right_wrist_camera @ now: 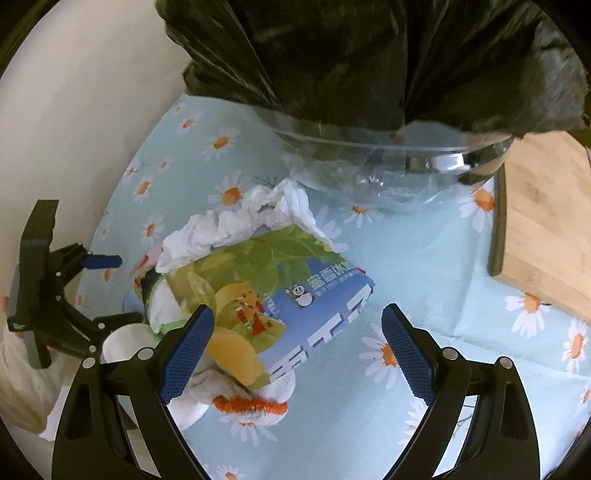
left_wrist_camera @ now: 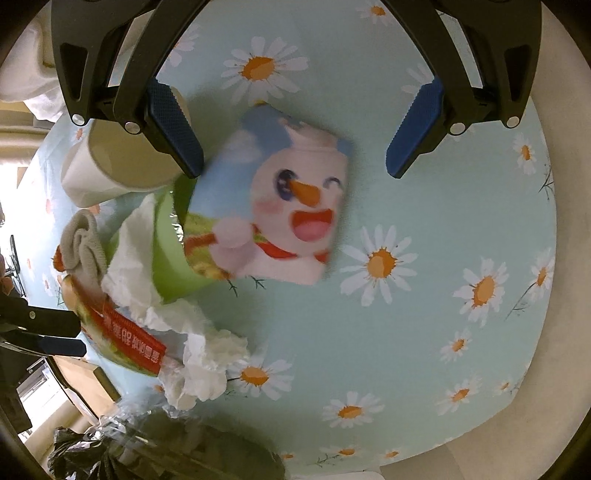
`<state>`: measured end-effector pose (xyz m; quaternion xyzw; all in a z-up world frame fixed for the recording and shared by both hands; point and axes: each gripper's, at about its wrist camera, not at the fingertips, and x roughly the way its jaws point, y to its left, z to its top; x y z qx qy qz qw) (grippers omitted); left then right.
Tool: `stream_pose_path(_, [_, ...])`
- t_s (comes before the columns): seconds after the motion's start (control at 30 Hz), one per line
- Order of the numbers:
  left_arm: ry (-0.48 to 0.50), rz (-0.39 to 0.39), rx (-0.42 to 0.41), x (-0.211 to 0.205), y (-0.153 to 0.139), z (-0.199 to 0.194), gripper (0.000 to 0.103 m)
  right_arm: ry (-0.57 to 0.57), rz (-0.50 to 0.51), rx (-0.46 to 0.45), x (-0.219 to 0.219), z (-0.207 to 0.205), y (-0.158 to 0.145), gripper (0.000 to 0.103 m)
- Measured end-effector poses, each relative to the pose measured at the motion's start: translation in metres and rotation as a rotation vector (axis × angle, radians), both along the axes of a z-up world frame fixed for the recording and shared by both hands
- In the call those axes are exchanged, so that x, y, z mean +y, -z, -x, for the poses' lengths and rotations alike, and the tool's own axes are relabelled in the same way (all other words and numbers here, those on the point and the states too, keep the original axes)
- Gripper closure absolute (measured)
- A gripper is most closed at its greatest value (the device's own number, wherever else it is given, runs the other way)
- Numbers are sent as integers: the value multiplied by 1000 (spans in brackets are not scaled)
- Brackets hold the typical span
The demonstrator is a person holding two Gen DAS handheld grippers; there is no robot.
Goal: Collect trash
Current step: 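Grasp the juice box with the right tool while the left tool grasps the pink pig bag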
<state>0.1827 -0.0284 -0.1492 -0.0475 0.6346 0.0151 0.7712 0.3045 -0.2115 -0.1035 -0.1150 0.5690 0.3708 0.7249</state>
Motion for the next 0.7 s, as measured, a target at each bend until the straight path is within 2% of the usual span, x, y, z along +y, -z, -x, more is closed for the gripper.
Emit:
stream_pose_path(0.3, [2,7,13,6,17,-7,6,78,-53,48,5,-6,12,16])
stream_pose_path(0.37, [12,2,6,11,19,-6,6,82,-70,62,5,-7,13,23])
stream_pose_path(0.43, [16,-7,-1,12,19,-8,6,86,-95,82,6,-7,13,39])
stream_pose_path(0.47, [17,-12,-3,13,19,-9,6,89,-101,85,7,-7,13,43])
stream_pose_path(0.57, [26,-33,-9,15,17,-11,13,92,-96,72,6,-5,9,59])
stream_pose_path(0.63, [41,-55,-5,14,17,-17,16,94,-94,72,1,-5,6,74])
stream_pose_path(0.7, [53,-67,-11,14,15,-17,22,86,-81,71,-3,-5,5,80])
